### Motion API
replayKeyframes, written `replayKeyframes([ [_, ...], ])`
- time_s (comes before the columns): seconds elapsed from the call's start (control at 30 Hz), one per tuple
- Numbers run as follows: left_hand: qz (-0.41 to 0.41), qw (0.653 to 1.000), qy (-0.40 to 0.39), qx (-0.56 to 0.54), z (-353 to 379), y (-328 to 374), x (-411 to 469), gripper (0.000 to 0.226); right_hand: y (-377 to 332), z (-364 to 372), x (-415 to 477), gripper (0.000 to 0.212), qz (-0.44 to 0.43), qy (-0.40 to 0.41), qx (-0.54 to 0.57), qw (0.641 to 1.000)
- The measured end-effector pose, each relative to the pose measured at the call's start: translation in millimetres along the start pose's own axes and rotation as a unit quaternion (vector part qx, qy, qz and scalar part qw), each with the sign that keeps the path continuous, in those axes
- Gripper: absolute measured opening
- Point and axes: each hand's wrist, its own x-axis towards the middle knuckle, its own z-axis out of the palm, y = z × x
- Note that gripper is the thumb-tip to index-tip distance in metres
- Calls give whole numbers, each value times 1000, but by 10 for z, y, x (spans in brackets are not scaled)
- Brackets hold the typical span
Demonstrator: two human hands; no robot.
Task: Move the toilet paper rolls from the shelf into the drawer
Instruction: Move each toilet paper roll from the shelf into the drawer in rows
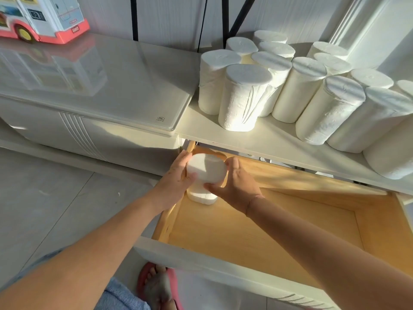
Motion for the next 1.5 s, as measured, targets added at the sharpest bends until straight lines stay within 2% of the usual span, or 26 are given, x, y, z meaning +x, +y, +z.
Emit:
replayKeyframes([
  [0.17, -2, 1000, 17, 17, 31, 11, 57, 67, -72, 152, 31, 94, 19, 28, 65, 997],
  [0.3, 2, 999, 37, 34, 85, 11, 115, 61, -102, 205, 56, 95, 49, 49, 77, 995],
  [0.4, 10, 998, 46, 36, 113, -18, 134, 60, -101, 172, 16, 91, 57, 59, 28, 996],
  [0.5, 8, 999, 43, 12, 112, -33, 148, 62, -129, -91, -22, 68, 9, 178, 13, 984],
  [0.57, 14, 999, 42, 17, 107, -29, 151, 64, -152, -356, 25, 65, -12, 276, 55, 959],
  [0.63, 26, 998, 48, 22, 101, -10, 151, 65, -169, -591, 187, 79, 4, 333, 79, 940],
  [0.7, 36, 998, 49, 20, 104, 11, 143, 67, -223, -749, 409, 101, 46, 347, 85, 933],
  [0.77, 41, 998, 49, 22, 106, 29, 141, 68, -331, -816, 621, 112, 75, 353, 128, 924],
  [1.07, 6, 994, 51, 100, 158, 55, 116, 67, -725, -746, 1197, 117, 141, 439, 260, 848],
  [1.17, -2, 994, 36, 106, 132, 88, 95, 66, -699, -808, 1223, 107, 143, 444, 260, 846],
  [1.27, 38, 995, 37, 82, 98, 140, 75, 68, -576, -869, 951, 99, 59, 421, 259, 867],
  [1.33, 43, 997, 31, 60, 84, 149, 76, 71, -453, -883, 581, 100, -12, 358, 275, 892],
  [1.43, -17, 999, 11, 28, 73, 136, 89, 69, -248, -919, -75, 102, -91, 232, 292, 923],
  [1.5, -34, 999, 11, -15, 82, 138, 95, 68, -90, -893, -448, 102, -116, 158, 306, 932],
])
